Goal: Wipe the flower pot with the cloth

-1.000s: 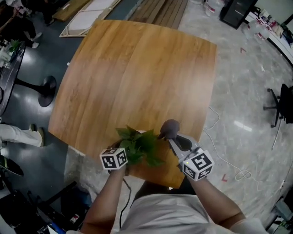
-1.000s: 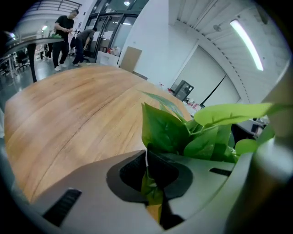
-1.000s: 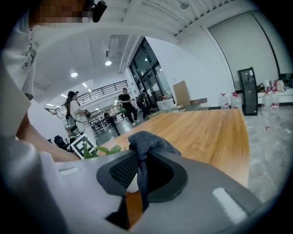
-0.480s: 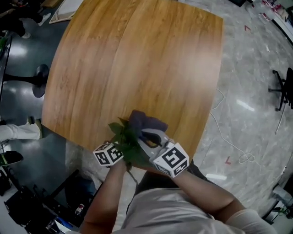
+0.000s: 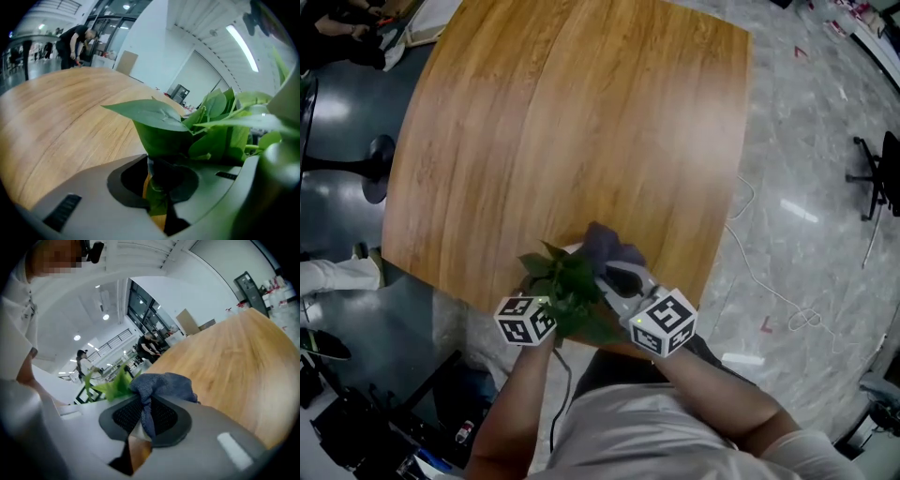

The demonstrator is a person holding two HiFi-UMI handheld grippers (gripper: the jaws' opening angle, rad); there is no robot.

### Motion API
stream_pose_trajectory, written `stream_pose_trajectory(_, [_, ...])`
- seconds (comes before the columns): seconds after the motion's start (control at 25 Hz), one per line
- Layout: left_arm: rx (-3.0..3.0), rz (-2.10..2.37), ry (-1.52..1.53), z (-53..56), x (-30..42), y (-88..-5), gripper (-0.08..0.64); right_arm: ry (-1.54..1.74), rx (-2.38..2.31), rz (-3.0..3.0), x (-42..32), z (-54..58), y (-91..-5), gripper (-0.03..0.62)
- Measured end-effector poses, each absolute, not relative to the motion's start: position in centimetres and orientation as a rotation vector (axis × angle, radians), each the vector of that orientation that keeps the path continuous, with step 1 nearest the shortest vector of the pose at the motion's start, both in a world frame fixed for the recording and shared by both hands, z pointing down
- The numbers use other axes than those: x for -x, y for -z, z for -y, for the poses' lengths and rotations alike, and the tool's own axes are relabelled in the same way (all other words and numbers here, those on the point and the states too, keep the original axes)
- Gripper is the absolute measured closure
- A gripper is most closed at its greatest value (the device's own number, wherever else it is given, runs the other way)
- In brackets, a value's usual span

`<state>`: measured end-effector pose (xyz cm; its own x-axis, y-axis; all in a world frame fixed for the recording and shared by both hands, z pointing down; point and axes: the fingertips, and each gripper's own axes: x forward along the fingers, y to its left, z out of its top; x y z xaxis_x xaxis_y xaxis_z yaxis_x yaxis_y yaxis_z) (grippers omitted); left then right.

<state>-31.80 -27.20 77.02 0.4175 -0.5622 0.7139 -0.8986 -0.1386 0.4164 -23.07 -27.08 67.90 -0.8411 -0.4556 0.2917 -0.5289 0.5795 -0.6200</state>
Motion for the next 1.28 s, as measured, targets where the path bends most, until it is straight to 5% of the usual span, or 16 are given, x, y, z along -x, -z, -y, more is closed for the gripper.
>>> stream_pose_trajectory(0.36, [-2.017, 1.251, -0.674, 27.8, 30.5, -75.3, 0.517, -1.249, -0.978, 2.518, 18.2, 28.2, -74.4, 0.541])
stream_pose_trajectory(0.68, [-2.025, 1.226, -0.732, 27.3, 29.4, -74.7, 0.517, -1.146, -0.740, 2.730, 23.2, 28.7, -65.7, 0.541])
stream_pose_trajectory(0.92, [-1.955, 1.252, -0.617, 27.9, 30.3, -75.5, 0.517, -1.398, -0.942, 2.498, 18.3, 31.0, -75.2, 0.541])
stream_pose_trajectory(1.28, [-1.655, 1.229, -0.374, 27.0, 31.5, -77.6, 0.517, -1.400, -0.543, 2.701, 23.4, 25.9, -66.4, 0.541])
